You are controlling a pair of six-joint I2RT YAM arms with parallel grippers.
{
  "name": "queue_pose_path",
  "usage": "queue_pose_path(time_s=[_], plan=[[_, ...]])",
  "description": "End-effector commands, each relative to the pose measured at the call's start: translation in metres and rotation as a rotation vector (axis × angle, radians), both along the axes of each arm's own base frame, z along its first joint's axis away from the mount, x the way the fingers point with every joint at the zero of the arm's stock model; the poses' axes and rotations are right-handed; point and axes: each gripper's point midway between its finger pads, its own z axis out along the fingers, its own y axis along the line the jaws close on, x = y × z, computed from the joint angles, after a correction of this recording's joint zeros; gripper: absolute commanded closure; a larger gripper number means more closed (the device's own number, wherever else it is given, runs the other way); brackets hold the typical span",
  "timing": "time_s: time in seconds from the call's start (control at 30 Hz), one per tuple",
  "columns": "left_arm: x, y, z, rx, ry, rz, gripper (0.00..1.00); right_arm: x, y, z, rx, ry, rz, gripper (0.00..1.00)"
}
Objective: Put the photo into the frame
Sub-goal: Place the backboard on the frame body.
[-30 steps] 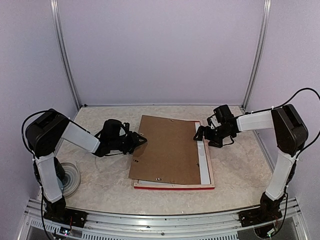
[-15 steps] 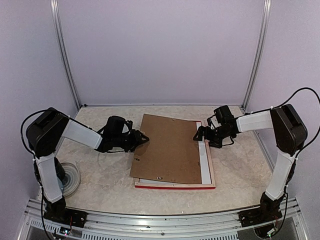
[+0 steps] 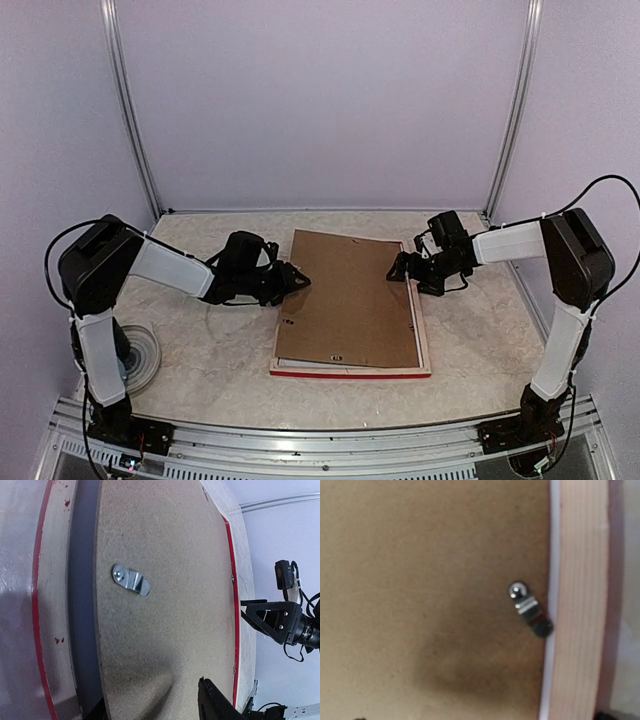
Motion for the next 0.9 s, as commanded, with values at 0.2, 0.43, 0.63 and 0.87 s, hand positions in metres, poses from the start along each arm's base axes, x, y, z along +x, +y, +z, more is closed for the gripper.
queue_pose_path(time_s=[0.2, 0.43, 0.63, 0.87], plan=[[0.001, -0.020, 0.001, 0.008, -0.030, -0.047, 0.52, -0.002, 0.009, -0.006, 0.020, 0.010, 0.019, 0.01], [0.003, -0.020, 0.003, 0.023, -0.037, -0.052, 0.51, -0.002, 0.008, -0.005, 0.018, 0.007, 0.019, 0.01], [0.006, -0.011, 0.008, 0.049, -0.051, -0.032, 0.45, -0.001, 0.006, -0.006, 0.002, 0.008, 0.013, 0.01], [0.008, -0.009, 0.016, 0.064, -0.064, -0.027, 0.36, 0.001, 0.005, -0.001, -0.007, 0.001, 0.010, 0.01]])
